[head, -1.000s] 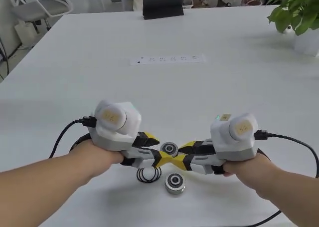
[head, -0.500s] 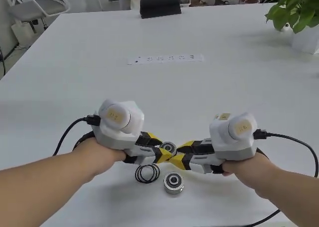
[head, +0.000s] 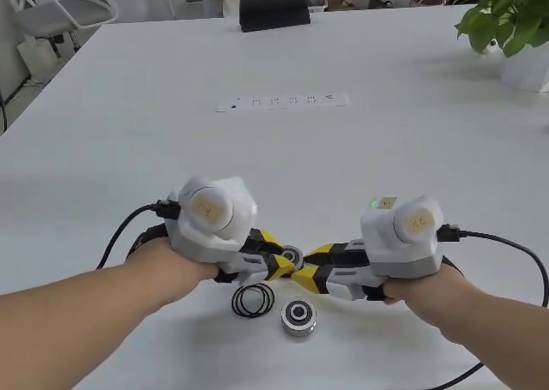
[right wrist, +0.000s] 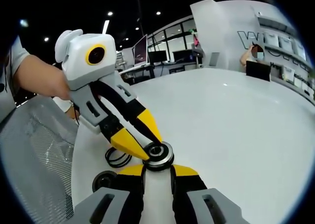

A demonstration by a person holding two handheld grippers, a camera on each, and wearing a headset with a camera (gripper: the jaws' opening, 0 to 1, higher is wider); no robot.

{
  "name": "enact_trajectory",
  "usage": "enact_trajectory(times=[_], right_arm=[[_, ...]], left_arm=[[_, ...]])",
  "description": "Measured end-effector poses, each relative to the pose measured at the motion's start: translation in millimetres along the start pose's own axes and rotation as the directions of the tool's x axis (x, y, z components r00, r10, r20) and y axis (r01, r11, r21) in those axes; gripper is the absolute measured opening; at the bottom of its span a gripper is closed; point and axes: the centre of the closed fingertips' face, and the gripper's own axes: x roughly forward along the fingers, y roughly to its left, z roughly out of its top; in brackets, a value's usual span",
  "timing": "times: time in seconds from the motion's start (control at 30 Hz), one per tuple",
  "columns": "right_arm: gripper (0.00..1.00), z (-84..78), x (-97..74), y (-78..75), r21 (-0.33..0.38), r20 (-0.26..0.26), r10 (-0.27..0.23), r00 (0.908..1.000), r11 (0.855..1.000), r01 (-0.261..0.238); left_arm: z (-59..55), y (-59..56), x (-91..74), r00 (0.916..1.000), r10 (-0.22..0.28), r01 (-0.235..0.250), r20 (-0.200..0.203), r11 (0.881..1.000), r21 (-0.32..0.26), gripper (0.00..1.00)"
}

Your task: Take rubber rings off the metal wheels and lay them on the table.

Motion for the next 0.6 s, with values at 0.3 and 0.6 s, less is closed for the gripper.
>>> enact_trajectory(times=[0.3, 0.6], right_arm=[[0.18, 0.1, 1.0, 0.0, -0.001, 0.003, -0.007, 1.0, 1.0, 0.007], [0.21, 1.9, 3.3, 0.1, -0.012, 0.01, -0.02, 0.9997, 1.0, 0.02]], left_arm=[[-0.3, 1.2, 1.3, 1.0, 0.007, -0.007, 0.001, 0.999, -0.031, 0.07], [-0.8, 2.2, 1.7, 0.9999, 0.013, -0.013, 0.005, 0.999, -0.045, 0.07]])
